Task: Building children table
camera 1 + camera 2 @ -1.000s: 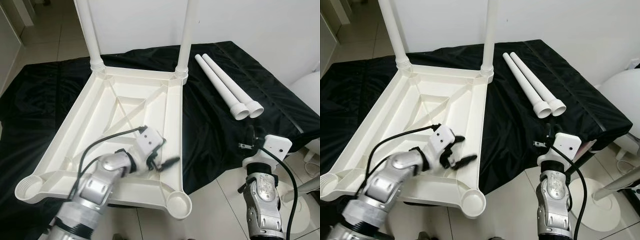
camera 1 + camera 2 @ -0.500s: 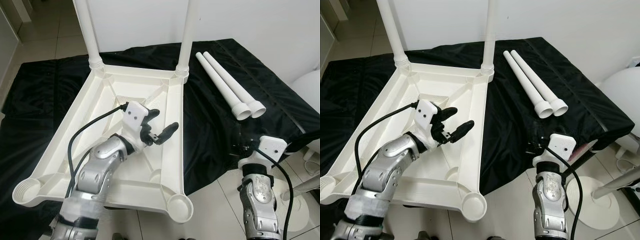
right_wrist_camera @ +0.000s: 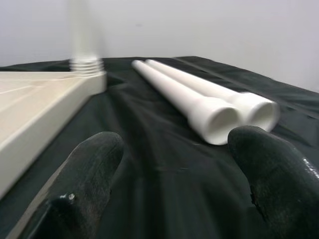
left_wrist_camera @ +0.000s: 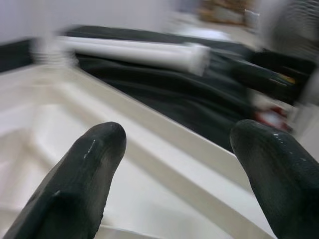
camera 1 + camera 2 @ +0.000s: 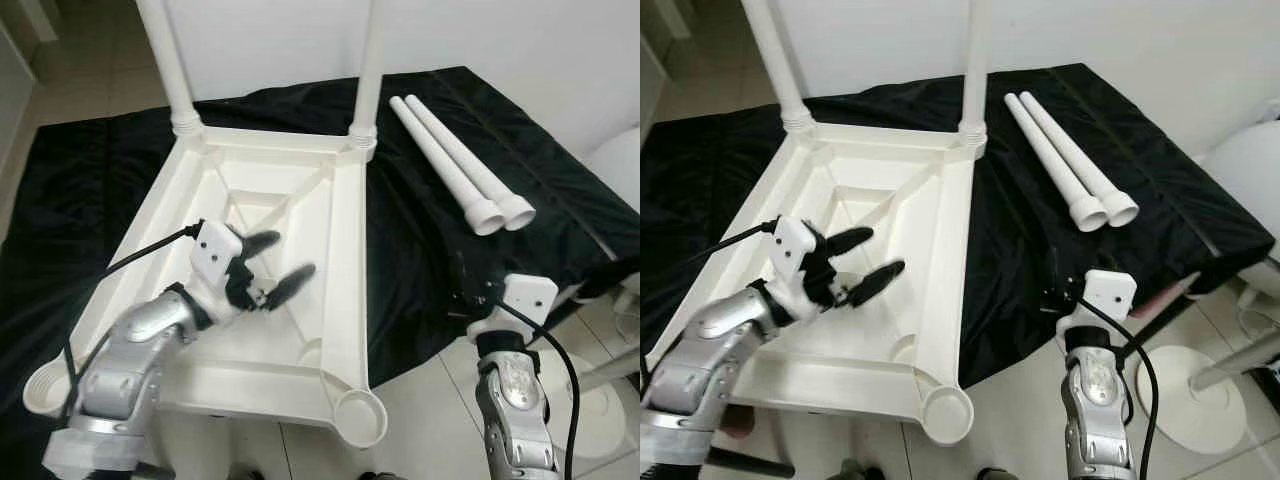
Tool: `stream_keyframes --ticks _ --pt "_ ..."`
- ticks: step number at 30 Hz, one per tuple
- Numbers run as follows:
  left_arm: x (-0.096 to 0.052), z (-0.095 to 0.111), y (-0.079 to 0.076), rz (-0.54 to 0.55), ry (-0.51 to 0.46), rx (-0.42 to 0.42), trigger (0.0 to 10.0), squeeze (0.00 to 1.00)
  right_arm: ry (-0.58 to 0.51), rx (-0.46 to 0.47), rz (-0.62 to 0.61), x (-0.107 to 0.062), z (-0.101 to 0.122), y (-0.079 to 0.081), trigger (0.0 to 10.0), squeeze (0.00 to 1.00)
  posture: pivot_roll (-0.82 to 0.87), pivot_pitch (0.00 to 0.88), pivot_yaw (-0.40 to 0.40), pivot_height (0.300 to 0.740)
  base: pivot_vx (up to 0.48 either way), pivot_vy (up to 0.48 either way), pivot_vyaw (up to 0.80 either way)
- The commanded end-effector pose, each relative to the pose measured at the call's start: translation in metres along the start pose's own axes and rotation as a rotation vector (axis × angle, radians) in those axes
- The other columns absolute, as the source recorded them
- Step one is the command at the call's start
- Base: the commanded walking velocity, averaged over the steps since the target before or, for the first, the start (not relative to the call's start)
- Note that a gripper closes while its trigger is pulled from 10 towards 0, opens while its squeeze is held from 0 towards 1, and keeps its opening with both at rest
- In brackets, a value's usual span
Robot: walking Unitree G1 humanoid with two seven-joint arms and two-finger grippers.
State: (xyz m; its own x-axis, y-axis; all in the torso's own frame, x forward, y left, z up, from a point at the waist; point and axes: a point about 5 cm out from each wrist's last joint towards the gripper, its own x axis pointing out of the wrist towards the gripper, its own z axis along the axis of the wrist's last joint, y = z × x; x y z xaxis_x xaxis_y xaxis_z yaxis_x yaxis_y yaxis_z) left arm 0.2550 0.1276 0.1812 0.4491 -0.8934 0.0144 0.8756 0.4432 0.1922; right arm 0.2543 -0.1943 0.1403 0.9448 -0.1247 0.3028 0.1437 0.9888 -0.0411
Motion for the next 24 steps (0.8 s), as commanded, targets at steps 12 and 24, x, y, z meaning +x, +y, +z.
stream_keyframes --ticks 12,24 --pt "-0.025 -0.019 -0.033 -0.314 0.181 0.045 10.0 0.00 0.026 -0.045 -0.026 -0.009 -0.004 -0.013 10.0 0.00 0.00 0.108 0.070 0.740 0.000 0.000 0.00" --pt "-0.027 -0.048 -0.016 -0.199 0.309 0.156 10.0 0.00 0.011 -0.047 -0.026 0.004 -0.001 -0.013 10.0 0.00 0.00 0.082 0.063 0.740 0.000 0.000 0.00"
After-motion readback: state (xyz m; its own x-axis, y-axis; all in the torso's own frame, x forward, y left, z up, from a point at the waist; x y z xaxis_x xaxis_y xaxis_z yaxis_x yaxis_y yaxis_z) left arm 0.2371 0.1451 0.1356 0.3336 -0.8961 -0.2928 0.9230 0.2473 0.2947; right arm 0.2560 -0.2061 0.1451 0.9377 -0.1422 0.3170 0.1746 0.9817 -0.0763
